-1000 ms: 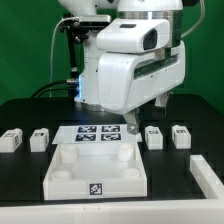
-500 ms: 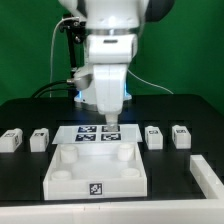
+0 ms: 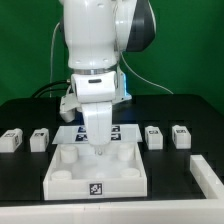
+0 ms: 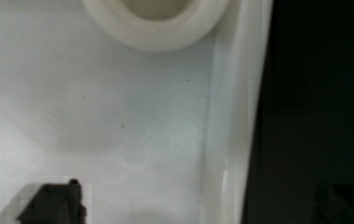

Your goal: Assemble one leg

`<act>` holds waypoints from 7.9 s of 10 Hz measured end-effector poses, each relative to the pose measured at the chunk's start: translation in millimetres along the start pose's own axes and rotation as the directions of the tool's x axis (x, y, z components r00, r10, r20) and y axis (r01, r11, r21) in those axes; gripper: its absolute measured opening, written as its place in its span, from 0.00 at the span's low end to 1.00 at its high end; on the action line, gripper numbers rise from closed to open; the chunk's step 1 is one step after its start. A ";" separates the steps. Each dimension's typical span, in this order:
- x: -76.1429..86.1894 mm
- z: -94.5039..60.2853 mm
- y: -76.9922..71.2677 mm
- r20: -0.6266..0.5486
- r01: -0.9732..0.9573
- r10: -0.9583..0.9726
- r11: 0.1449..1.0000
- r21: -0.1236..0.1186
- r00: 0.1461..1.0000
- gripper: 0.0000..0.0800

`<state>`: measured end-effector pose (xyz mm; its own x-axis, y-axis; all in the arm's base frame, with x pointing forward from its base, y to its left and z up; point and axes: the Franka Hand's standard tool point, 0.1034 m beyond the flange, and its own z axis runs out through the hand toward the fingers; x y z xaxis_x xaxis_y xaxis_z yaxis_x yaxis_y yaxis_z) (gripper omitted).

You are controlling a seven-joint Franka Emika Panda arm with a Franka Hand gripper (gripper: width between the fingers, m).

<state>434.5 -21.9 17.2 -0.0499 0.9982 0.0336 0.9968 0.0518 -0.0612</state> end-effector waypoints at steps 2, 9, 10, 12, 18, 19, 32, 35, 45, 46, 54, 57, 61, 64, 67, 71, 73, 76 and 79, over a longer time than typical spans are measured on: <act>-1.9 8.3 -2.8 -0.005 -0.007 0.007 1.000 0.005 1.000 0.81; -2.6 7.6 -0.9 -0.004 -0.010 0.010 1.000 -0.006 1.000 0.08; -2.6 7.6 -0.9 -0.004 -0.010 0.010 1.000 -0.006 1.000 0.08; -2.6 7.5 -0.7 -0.004 -0.010 0.010 1.000 -0.007 1.000 0.08; 27.8 7.0 31.6 -0.028 0.000 -0.001 1.000 -0.025 1.000 0.08; 36.8 6.1 40.2 -0.035 0.015 -0.017 0.999 -0.036 0.999 0.08; 81.3 8.9 59.5 -0.068 -0.047 0.043 0.997 -0.059 0.997 0.51; 81.2 9.0 59.4 -0.068 -0.047 0.043 0.997 -0.058 0.997 0.79; 132.9 -53.5 36.8 -0.074 -0.423 0.418 0.902 -0.083 0.906 0.81; 155.7 -59.7 33.8 -0.096 -0.598 0.591 0.798 -0.075 0.801 0.81; 186.3 -41.0 14.4 -0.079 -0.996 0.995 0.073 0.053 0.068 0.81; 183.9 -37.3 13.1 -0.025 -0.996 0.998 -0.053 0.076 -0.055 0.81; 188.2 -25.5 -13.5 0.283 -0.990 0.951 -0.136 0.023 -0.124 0.81; 194.4 -6.9 -26.2 0.559 -0.985 0.814 -0.169 -0.025 -0.154 0.81; 192.1 -2.6 -24.5 0.735 -0.988 0.666 -0.149 -0.036 -0.127 0.81; 195.9 14.3 -48.2 0.749 -0.988 0.649 -0.143 -0.052 -0.134 0.81; 198.1 19.9 -62.0 0.761 -0.988 0.633 -0.139 -0.071 -0.143 0.81; 199.2 21.8 -64.6 0.766 -0.988 0.627 -0.135 -0.074 -0.143 0.81; 199.5 21.0 -64.7 0.767 -0.988 0.626 -0.133 -0.073 -0.141 0.36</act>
Offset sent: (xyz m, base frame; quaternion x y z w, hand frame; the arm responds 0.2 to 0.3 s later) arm 0.0000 0.0000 0.0000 0.0000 0.0000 0.0000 1.0000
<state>358.8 174.6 6.9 0.5826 -0.0851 -0.8083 -0.0789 -0.9957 0.0479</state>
